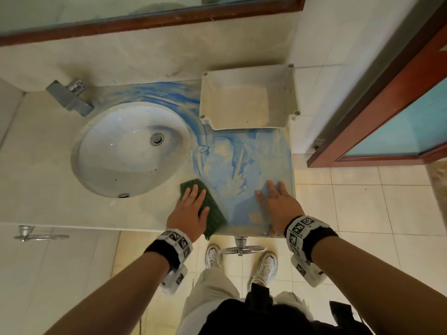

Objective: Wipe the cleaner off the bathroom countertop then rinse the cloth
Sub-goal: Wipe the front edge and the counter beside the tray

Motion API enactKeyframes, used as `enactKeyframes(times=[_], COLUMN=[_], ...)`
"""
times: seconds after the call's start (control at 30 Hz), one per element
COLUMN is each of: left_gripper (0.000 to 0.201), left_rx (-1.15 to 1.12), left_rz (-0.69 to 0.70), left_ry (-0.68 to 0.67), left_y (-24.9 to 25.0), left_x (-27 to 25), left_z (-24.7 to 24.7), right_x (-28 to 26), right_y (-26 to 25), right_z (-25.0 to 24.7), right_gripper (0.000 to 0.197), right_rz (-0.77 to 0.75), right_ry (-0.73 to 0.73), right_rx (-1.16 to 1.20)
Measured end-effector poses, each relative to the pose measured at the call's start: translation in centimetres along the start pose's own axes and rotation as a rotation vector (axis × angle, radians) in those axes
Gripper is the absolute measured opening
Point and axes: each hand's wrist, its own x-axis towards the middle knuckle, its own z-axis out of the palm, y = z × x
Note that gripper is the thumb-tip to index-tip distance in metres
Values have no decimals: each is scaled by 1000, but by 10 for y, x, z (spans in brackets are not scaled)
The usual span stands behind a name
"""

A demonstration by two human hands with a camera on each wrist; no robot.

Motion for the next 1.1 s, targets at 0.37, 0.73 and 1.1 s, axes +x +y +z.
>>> enactKeyframes(times=[0.37,0.73,1.1], left_gripper=[59,57,60], left_rx=[-37,-39,25], left_rz=[-109,9,33], left_ry=[50,47,39], left_y=[3,-9,-21], left_x=[66,35,83], left_z=[-28,-13,-40], right_x=[3,2,-1], right_y=[0,0,-5], right_z=[3,2,-1], right_gripper=[127,126,130], right_rz=[-1,6,51], right_ry=[13,5,-19], right_rx=[-8,23,6])
